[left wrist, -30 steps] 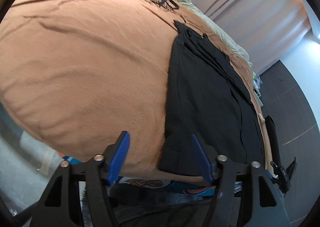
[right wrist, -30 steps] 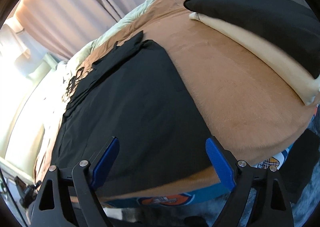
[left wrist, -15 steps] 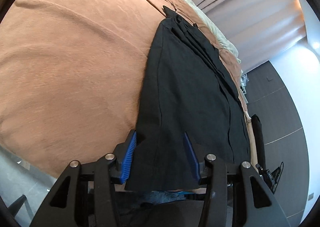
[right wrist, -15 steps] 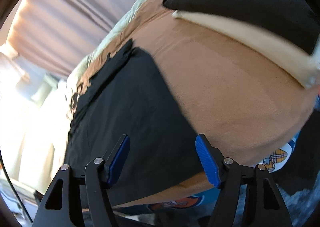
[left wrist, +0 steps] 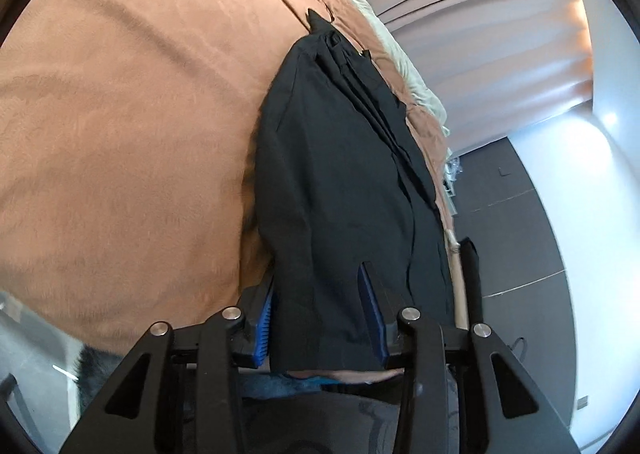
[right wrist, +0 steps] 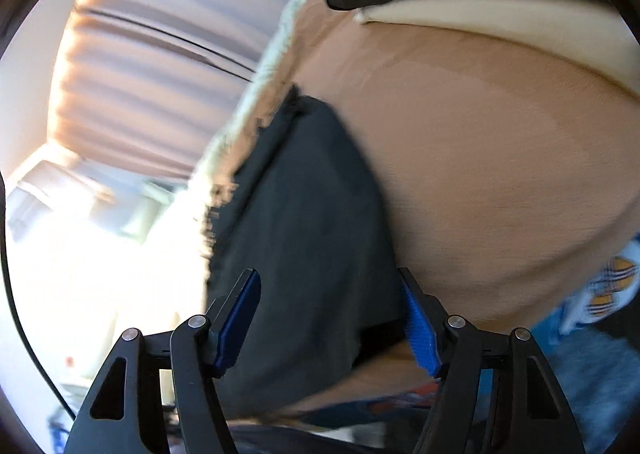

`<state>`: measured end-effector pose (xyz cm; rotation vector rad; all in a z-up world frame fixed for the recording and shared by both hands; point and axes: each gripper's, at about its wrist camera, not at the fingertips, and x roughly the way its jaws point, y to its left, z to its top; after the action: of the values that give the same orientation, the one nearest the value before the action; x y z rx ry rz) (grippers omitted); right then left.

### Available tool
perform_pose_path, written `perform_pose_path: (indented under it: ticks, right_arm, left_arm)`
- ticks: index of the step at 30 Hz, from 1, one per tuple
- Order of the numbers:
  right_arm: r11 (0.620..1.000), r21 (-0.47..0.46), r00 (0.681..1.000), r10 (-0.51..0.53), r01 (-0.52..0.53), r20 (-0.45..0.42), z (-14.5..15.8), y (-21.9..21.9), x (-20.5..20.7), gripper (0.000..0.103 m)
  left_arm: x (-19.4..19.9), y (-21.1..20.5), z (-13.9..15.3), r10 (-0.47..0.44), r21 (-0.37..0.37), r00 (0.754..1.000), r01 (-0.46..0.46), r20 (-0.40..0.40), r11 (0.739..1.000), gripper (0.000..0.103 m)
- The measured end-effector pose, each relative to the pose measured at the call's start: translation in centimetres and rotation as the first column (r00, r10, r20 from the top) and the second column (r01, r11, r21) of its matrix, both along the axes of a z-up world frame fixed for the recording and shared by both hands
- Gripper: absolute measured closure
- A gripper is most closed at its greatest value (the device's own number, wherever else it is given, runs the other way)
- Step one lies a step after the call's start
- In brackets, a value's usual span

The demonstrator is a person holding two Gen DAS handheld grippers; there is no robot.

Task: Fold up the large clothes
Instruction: 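Grasp one end of the black jacket strip with both grippers, then lift the held jacket end with both grippers and fold it over the other end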

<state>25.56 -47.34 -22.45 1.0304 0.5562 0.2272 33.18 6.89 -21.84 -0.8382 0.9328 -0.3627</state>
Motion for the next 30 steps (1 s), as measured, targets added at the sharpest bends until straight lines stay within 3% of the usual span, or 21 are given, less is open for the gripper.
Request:
perform_pose_path:
  ticks: [4, 6, 8, 10, 15, 20, 30]
  right_arm:
    - [0.999, -0.034, 1.000, 0.003, -0.004, -0.025, -0.2, 0.9, 1.4, 0.039]
    - [0.998, -0.063, 0.998, -0.006, 0.002, -0.066, -0.6, 1.2, 2.3, 0.051]
    - [0.996, -0.087, 0.993, -0.033, 0.023, -0.109, -0.8, 1.3, 2.9, 0.077]
    - [0.995, -0.092, 0.990, -0.056, 0.045, -0.127, -0.7, 0.9, 3.4, 0.095]
    - [0.996, -0.064, 0.997, -0.072, 0.069, -0.042, 2.0, 0.7, 2.7, 0.099]
    - [0.996, -0.048, 0.997, -0.067, 0.069, 0.040, 6.1, 1.3, 1.1, 0.099]
    - [0.999, -0.029, 0.978, -0.031, 0.038, 0.207, 14.2, 2.7, -4.9, 0.099]
  left_arm:
    - [1.3, -0.8, -0.8, 0.004, 0.033, 0.999, -0.003, -0.046, 0.999, 0.064]
    - [1.5, -1.2, -1.3, 0.019, 0.058, 0.997, -0.015, -0.075, 0.998, 0.064]
    - [1.2, -1.6, -1.4, 0.039, 0.073, 0.996, -0.034, -0.077, 0.997, 0.066]
    - [1.1, -1.9, -1.1, 0.057, 0.131, 0.995, -0.046, -0.085, 0.990, 0.095]
    - [-0.1, -0.5, 1.1, 0.115, 0.074, 0.993, -0.114, -0.004, 0.991, 0.097]
    - [-1.6, -0.3, 5.7, 0.126, 0.061, 0.987, -0.132, 0.100, 0.989, 0.098]
    - [-7.7, 2.1, 13.3, 0.178, -0.020, 0.954, -0.179, 0.240, 0.984, 0.098]
